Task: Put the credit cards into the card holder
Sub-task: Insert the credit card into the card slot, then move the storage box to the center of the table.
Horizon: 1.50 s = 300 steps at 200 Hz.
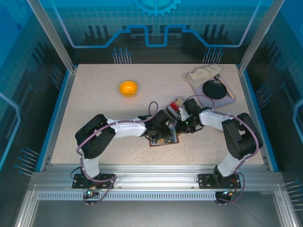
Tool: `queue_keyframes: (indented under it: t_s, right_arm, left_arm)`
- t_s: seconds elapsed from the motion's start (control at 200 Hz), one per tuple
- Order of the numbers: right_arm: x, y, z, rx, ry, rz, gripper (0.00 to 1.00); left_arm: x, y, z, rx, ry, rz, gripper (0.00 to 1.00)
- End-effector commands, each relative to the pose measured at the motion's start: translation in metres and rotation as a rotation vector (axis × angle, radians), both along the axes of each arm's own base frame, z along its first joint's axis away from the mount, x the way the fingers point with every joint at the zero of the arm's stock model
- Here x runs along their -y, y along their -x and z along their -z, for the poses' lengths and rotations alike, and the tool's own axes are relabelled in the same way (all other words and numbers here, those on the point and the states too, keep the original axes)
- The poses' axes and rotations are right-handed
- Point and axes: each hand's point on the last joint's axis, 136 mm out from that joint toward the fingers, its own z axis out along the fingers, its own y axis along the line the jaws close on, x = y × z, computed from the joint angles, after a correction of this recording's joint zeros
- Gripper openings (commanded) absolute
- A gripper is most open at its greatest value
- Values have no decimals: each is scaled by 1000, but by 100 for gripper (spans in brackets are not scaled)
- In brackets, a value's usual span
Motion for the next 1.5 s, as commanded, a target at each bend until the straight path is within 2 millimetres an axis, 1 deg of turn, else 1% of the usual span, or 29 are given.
queue_keyframes:
  t_s: [0.0,0.195,0.275,0.39,0.5,0.555,0.63,0.72,0.78,0.795,0.87,0.945,1.01,1.105,1.145,1.2,1.24,1.34,1.401,1.451,1.496]
  right_arm:
    - [2,39,14,-150,29,20,9]
    - [4,45,18,-161,61,58,8]
    - [3,44,15,-150,47,66,9]
    - [3,41,10,-131,51,61,11]
    - [7,34,1,-97,74,60,18]
    - [9,30,-5,-79,79,62,22]
    - [13,24,-15,-55,85,71,24]
    - [17,18,-28,-27,85,83,32]
    - [20,19,-32,-23,88,82,35]
    - [18,12,-41,0,80,84,36]
    - [22,5,-57,40,95,93,38]
    - [32,-6,-73,91,123,116,41]
    - [41,-18,-88,137,138,136,46]
    - [54,-42,-106,182,134,161,53]
    - [60,-54,-111,191,134,176,58]
    - [60,-70,-120,204,106,169,62]
    - [59,-81,-123,211,90,166,62]
    - [57,-102,-122,208,95,153,65]
    - [51,-113,-116,186,94,118,67]
    - [57,-122,-109,165,141,134,67]
    - [58,-130,-106,166,154,140,68]
  left_arm:
    - [16,-2,3,-10,108,-48,31]
    - [16,-4,0,0,132,-75,31]
    - [12,-3,-3,7,111,-69,30]
    - [8,-1,-6,16,87,-39,34]
    - [3,3,-13,34,77,-14,36]
    - [1,4,-21,60,82,5,39]
    - [-6,4,-32,92,62,15,43]
    - [-14,4,-42,121,43,23,48]
    - [-18,3,-45,124,42,21,49]
    - [-19,3,-46,122,42,19,49]
    - [-25,-1,-50,127,50,1,49]
    - [-31,-7,-55,126,69,-18,49]
    - [-35,-16,-59,123,91,-36,49]
    - [-38,-32,-65,107,147,-69,50]
    - [-40,-39,-65,95,172,-89,50]
    - [-43,-50,-65,79,195,-118,51]
    - [-44,-56,-64,69,207,-131,51]
    - [-46,-73,-61,38,235,-162,51]
    - [-44,-81,-59,18,268,-168,51]
    - [-42,-86,-58,6,289,-170,51]
    - [-39,-89,-58,-1,303,-163,51]
